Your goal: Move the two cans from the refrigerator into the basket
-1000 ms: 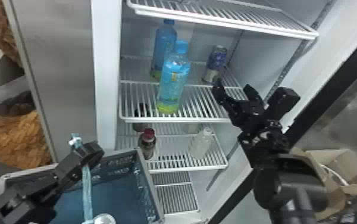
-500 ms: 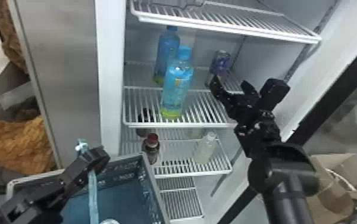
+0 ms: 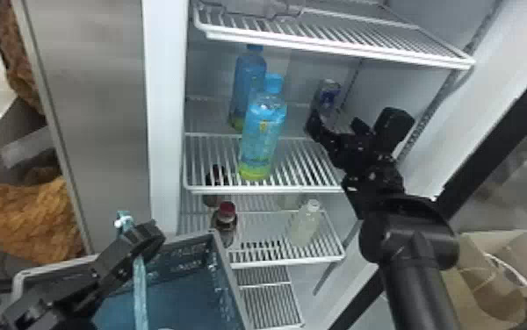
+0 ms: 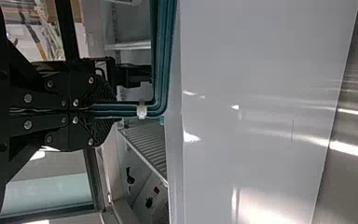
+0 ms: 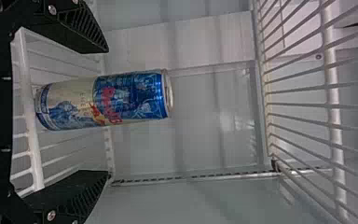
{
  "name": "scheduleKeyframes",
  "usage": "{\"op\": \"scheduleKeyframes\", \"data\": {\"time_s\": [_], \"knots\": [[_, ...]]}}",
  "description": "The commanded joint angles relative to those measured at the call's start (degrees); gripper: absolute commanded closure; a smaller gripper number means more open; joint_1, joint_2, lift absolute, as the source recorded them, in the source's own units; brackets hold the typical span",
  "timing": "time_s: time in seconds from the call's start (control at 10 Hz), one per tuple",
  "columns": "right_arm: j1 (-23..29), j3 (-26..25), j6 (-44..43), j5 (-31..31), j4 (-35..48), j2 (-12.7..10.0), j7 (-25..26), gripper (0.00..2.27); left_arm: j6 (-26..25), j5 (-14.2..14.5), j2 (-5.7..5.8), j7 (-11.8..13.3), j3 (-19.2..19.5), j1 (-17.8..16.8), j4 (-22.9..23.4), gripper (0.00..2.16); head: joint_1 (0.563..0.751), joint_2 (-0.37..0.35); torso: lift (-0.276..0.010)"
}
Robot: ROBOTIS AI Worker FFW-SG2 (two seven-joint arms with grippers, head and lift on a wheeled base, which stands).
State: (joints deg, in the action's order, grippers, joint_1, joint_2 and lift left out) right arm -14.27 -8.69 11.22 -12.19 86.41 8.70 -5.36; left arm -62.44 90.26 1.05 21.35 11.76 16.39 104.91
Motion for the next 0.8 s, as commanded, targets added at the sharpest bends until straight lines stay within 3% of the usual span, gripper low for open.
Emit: {"op": "scheduleKeyframes", "data": {"time_s": [0.0,0.5,0.7], "knots": [[-2.32,-0.10,0.02,1.22,-2.53,0.09,-0.01,0.11,0.01,0.00,0.09,0.00,-0.22,-0.08,-0.07,1.20,0.647,-0.292,-0.035],[-8.23,1.38,1.01,2.59,-9.28,0.17,-0.01,0.11,0.43,0.46,0.35,0.00,-0.90,-0.93,-0.77,1.20,0.624,-0.291,-0.035],[-9.50,2.18,1.01,2.94,-11.25,0.17,-0.01,0.12,0.43,0.69,0.44,0.00,-1.02,-1.07,-1.06,1.20,0.625,-0.283,-0.035]]}}
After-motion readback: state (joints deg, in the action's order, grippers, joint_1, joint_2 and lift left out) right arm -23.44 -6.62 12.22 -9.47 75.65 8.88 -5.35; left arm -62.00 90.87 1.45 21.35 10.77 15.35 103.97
